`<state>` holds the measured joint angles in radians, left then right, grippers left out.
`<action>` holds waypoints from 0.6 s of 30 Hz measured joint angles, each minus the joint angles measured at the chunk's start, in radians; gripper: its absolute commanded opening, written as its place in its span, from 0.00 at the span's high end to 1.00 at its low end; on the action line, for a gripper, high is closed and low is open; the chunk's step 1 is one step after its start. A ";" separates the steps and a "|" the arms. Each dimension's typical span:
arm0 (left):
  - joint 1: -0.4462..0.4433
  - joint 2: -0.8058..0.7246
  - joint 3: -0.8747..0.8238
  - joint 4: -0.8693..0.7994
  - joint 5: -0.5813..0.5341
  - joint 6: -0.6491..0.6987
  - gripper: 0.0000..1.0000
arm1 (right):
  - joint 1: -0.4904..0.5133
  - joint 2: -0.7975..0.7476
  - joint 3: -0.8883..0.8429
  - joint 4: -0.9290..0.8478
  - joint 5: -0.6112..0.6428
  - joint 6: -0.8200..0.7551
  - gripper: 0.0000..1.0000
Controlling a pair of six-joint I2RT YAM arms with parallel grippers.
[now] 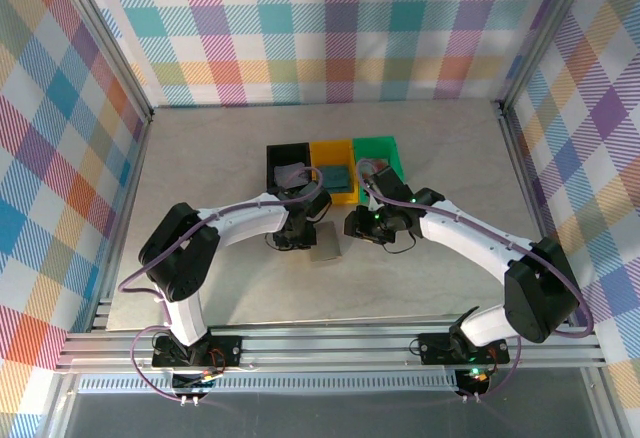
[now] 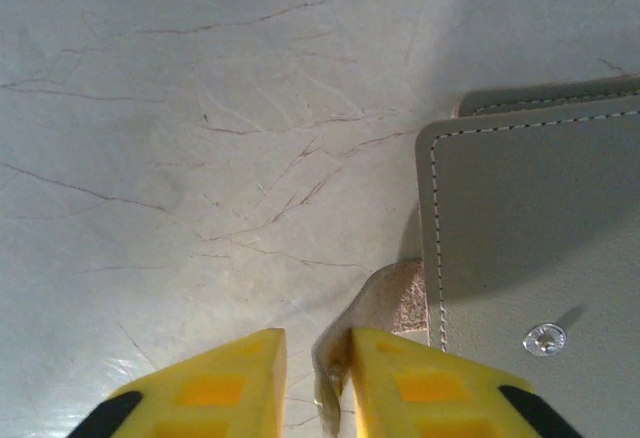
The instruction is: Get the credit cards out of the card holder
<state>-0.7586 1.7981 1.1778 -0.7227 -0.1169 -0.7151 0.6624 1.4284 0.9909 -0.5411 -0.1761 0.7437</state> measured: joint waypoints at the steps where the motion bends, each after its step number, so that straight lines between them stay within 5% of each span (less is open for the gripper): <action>1: 0.000 0.000 0.000 0.003 0.000 -0.003 0.89 | 0.000 0.000 0.000 0.001 0.000 0.000 0.60; 4: 0.001 -0.002 -0.003 0.020 -0.001 -0.004 1.00 | 0.000 0.000 -0.001 0.002 -0.006 0.003 0.60; 18: 0.003 -0.198 -0.115 0.160 0.028 -0.002 1.00 | 0.024 0.047 -0.010 0.035 -0.046 0.031 0.60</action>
<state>-0.7559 1.6005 1.0626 -0.5629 -0.0887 -0.7170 0.6868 1.4754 0.9806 -0.5056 -0.2222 0.7742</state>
